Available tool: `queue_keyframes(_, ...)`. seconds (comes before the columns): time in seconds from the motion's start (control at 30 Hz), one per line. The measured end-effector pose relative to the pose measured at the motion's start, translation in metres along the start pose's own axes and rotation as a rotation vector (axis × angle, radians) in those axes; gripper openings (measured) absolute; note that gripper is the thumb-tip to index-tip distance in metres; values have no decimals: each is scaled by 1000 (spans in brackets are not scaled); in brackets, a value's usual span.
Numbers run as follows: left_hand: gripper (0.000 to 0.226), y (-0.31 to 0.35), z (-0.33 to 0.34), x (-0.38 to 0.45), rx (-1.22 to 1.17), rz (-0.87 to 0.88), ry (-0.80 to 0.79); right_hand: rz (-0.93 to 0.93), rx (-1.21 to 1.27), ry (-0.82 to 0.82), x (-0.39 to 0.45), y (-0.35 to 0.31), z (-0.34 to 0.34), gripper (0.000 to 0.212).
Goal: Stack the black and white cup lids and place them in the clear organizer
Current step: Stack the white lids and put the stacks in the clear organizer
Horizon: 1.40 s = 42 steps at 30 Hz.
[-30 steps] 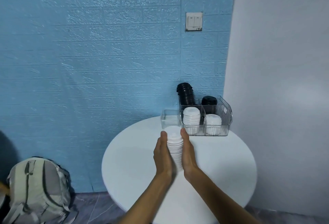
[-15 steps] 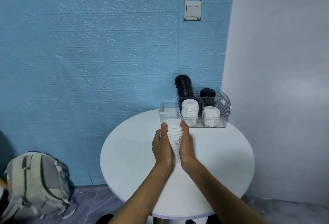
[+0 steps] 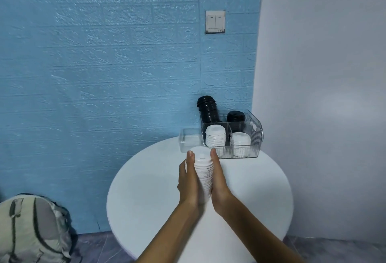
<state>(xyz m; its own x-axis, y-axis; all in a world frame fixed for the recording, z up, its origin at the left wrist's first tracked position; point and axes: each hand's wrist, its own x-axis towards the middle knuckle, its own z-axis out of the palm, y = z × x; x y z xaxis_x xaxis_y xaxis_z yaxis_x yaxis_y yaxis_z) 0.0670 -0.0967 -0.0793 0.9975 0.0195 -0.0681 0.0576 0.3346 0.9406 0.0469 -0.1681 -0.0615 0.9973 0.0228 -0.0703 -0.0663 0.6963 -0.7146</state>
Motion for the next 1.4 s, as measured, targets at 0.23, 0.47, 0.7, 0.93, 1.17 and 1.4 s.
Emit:
queue_keyframes(0.23,79,27,61,40,34,8,-110,-117,6,-32,27,-65,-6,76)
queue_keyframes(0.47,65,101,151,75,-7,7,-484,-314,-114,2,79,-175,-10,59)
queue_keyframes(0.7,63,113,200,127,134,-1,-596,-370,-304,145,147,-231,-38,69)
queue_keyframes(0.93,97,76,216,176,448,93,-507,-357,-383,308,179,-231,-80,93)
queue_keyframes(1.17,119,68,225,184,680,223,-444,-382,-391,340,175,-232,-82,85)
queue_keyframes(1.4,120,60,223,174,596,213,-372,-324,-442,318,179,-226,-92,99)
